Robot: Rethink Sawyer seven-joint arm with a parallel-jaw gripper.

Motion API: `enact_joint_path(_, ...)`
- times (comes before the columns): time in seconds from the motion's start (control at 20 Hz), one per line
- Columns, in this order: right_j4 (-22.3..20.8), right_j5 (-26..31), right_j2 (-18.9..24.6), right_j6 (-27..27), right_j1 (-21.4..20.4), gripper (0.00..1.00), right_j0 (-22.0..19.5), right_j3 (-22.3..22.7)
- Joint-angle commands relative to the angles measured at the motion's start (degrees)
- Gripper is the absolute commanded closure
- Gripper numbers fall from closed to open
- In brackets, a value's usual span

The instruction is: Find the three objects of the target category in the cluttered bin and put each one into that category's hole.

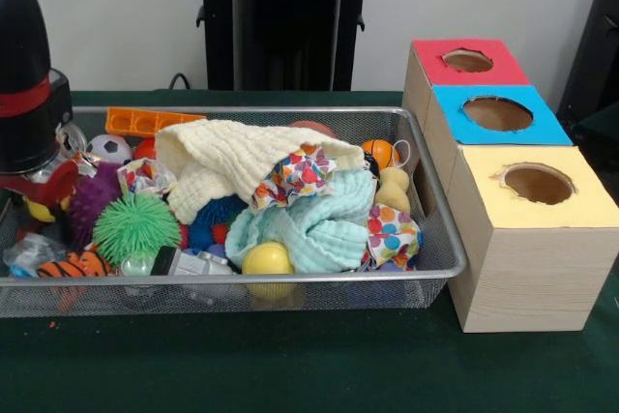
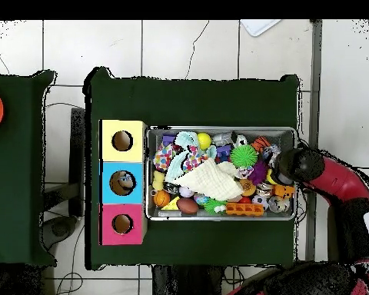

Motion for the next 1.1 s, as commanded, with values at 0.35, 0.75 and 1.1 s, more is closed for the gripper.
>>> enact_joint_path(0.35,-2.7,-1.6,0.9,-0.7,7.6,0.0,-1.0,-1.3)
enact_joint_path(0.75,-4.7,-2.6,-0.9,-1.1,9.3,0.0,-0.3,-4.2)
enact_joint_path(1.1,-4.1,-0.4,-0.5,-2.6,4.6,0.0,0.0,-2.2)
